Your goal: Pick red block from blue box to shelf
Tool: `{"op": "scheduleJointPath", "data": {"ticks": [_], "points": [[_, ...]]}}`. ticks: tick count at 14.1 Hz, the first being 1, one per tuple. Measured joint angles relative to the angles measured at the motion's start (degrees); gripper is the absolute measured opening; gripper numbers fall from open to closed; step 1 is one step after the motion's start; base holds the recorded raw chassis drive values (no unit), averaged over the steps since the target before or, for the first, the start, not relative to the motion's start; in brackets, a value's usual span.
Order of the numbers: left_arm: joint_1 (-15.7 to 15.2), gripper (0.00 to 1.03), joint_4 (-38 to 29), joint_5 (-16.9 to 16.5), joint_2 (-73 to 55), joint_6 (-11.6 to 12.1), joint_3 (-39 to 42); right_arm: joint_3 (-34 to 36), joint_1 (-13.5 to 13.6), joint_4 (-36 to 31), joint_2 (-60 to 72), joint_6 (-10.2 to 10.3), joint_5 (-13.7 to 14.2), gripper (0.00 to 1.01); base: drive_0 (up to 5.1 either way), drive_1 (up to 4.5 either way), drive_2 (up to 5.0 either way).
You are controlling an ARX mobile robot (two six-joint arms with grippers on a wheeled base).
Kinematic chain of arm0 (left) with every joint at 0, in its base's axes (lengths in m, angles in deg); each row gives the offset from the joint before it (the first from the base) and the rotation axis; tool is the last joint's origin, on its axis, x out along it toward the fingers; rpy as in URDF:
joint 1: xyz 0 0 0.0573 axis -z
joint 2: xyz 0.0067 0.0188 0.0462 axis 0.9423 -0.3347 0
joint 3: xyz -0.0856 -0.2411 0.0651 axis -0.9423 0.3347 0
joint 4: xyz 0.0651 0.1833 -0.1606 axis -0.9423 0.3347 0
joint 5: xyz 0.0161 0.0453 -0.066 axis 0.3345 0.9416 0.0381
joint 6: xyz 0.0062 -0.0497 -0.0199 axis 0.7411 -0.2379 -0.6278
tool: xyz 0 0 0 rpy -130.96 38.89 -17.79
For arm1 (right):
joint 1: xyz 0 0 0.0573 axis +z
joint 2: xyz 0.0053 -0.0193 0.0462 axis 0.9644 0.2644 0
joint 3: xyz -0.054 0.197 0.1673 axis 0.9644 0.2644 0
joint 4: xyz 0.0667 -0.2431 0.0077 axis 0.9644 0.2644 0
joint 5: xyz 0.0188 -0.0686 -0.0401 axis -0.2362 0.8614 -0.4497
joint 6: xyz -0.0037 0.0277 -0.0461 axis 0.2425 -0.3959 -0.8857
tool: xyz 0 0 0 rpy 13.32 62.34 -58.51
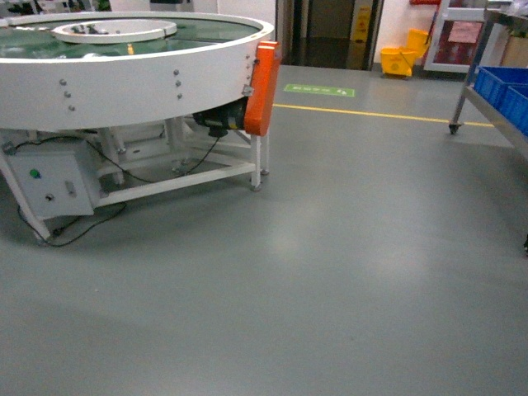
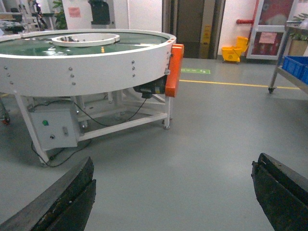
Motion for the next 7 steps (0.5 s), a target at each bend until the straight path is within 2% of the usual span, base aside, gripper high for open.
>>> {"op": "scheduleJointPath", "data": {"ticks": [7], "points": [[0.00, 0.98, 0.00, 0.00, 0.00, 0.02, 0.00, 0.00, -0.02, 0.02, 0.00, 0.00, 0.02, 0.26, -1.6, 2.61, -5.8]]}}
